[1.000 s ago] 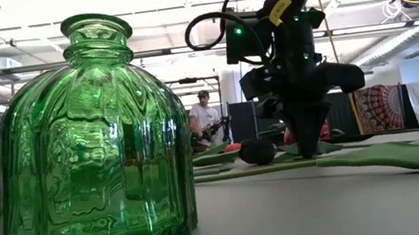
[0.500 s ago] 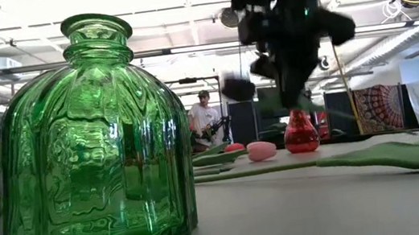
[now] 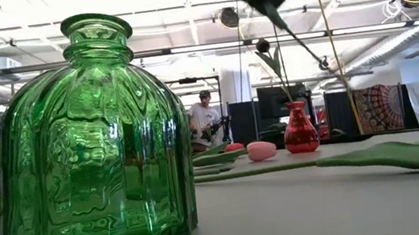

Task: Sort flowers into vase by color
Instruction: Put the top black tulip into the red vase

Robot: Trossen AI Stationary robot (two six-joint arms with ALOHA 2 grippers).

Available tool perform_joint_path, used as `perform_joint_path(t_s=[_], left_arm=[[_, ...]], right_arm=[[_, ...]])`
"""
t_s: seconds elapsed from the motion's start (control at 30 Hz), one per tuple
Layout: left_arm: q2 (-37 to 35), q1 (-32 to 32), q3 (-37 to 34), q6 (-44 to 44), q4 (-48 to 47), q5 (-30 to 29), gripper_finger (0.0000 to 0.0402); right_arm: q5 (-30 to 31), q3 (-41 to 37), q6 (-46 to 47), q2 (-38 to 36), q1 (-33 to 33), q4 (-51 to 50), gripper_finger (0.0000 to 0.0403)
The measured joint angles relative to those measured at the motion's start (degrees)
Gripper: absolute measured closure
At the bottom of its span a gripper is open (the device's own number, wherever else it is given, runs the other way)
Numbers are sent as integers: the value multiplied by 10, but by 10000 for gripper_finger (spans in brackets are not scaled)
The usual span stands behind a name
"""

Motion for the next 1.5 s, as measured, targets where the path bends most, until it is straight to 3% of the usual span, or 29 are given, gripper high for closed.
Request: perform_joint_path(t_s=[0.4, 0.67, 1.33, 1.5], left_arm=[[0, 0, 0, 0, 0, 0, 297], [0, 0, 0, 0, 0, 0, 297], [0, 0, 0, 0, 0, 0, 297], [0, 0, 0, 0, 0, 0, 297]], right_arm=[[136, 0, 13, -128, -2, 63, 396], [181, 0, 43, -210, -31, 67, 396], [184, 0, 44, -373, -117, -32, 396], [184, -45, 75, -425, -121, -27, 396]])
